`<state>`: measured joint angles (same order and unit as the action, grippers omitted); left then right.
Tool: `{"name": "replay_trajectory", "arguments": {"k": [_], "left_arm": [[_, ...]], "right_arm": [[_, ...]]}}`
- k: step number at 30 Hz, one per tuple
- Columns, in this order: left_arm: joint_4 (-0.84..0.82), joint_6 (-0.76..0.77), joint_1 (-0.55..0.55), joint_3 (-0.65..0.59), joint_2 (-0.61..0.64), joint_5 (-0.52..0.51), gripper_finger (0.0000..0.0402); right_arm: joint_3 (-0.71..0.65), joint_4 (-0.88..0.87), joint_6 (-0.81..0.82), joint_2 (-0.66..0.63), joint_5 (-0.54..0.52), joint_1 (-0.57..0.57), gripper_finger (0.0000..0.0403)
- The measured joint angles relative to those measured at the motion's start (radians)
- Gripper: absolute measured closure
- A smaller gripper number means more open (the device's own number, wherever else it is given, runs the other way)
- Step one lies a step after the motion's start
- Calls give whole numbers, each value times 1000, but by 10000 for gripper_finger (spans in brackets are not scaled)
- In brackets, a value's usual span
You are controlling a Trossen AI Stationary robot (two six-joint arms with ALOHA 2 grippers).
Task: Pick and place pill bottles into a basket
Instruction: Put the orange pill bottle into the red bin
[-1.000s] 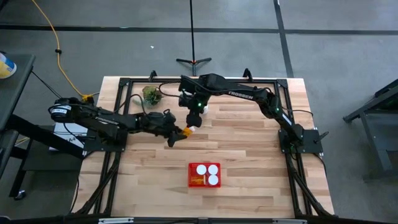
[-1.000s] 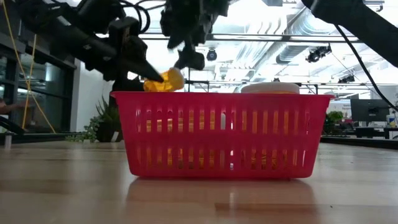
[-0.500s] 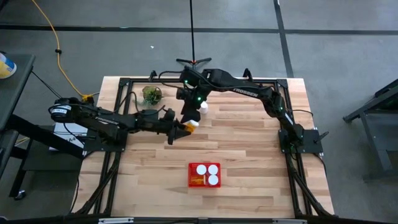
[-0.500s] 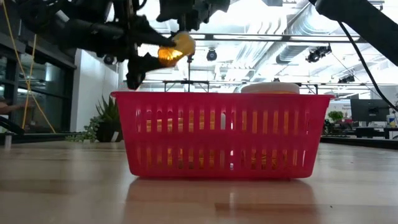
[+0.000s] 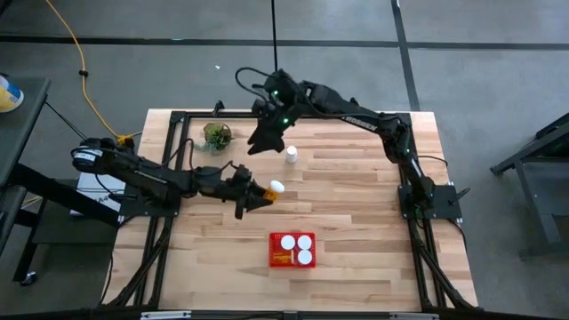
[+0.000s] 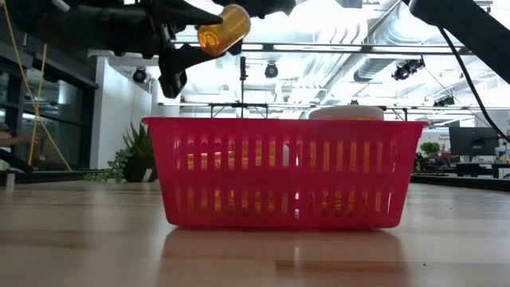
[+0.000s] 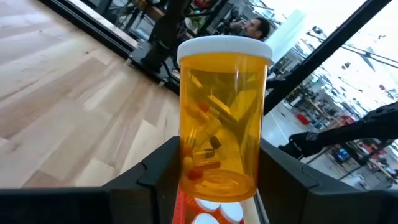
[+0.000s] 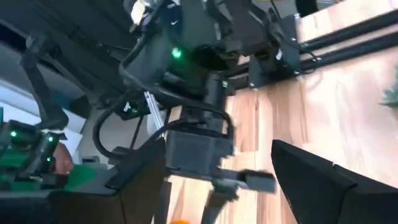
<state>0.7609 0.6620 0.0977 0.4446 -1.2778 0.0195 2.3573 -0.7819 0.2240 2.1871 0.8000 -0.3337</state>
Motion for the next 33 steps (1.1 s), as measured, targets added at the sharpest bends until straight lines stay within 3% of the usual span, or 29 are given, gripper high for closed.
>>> {"name": "replay_trajectory", "arguments": {"k": [3,8,12,19,33], "left_arm": [[0,-2,29,0,0,-19,188],[-23,-3,41,0,0,-12,194],[-32,-13,33,0,0,-9,189],[-64,-16,-16,-1,0,47,192],[-61,-33,-41,-1,0,72,189]], "right_arm": [[0,-61,-2,-1,-24,0,121],[-1,-267,-126,1,-192,44,121],[-1,-335,-136,-3,-244,43,121],[-2,-589,-182,-5,-269,46,121],[-2,-559,-185,-5,-175,108,121]]}}
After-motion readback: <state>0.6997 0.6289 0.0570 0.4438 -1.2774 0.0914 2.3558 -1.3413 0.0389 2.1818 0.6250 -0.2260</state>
